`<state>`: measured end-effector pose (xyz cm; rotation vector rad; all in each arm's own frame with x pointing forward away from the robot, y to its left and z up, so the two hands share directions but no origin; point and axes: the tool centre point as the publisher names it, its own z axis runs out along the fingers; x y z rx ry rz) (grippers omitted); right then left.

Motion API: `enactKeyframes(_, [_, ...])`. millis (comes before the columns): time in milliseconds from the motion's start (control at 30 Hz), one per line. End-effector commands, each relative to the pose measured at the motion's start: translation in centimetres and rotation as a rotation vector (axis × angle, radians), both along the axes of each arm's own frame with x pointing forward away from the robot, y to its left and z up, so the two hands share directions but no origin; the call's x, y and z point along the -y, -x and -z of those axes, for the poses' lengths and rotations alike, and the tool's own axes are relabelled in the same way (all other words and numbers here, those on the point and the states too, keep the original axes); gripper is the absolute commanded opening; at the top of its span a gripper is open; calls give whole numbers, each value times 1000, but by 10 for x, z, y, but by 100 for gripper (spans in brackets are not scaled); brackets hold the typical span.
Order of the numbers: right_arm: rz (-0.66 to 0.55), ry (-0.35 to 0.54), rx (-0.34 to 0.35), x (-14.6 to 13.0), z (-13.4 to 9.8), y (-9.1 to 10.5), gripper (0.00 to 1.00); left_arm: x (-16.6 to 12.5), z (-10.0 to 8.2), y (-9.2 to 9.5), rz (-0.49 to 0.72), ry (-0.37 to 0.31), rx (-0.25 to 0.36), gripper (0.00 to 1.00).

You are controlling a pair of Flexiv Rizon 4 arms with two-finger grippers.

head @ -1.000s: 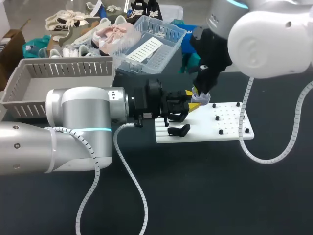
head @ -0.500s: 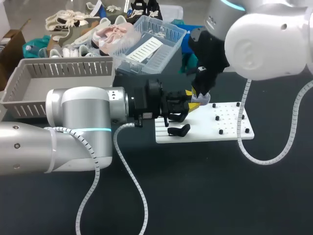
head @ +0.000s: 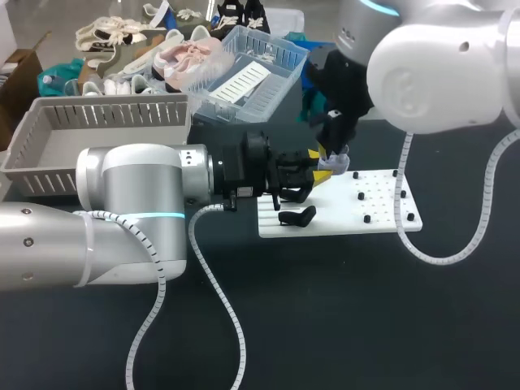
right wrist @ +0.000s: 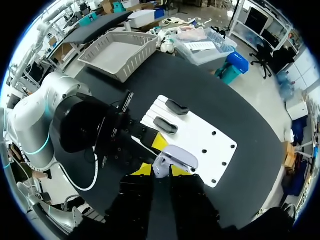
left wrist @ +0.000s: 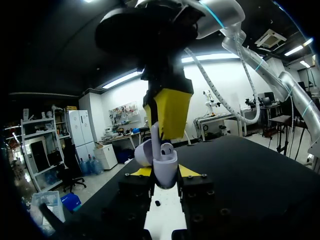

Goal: Pick up each earbud case from the left stands, insert the matching earbuds, close the lid, and place the case in the box.

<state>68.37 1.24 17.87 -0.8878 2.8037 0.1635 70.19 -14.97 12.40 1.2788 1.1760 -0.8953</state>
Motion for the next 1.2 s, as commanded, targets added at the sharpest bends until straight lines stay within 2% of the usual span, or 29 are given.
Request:
enactKeyframes(33, [-2,2,2,-1,-1,1,0,0,1,0,-4,3,2,0])
enactKeyframes(1200, [-2,10,-4,2,7,1,0,0,1,0,-4,3,2,0])
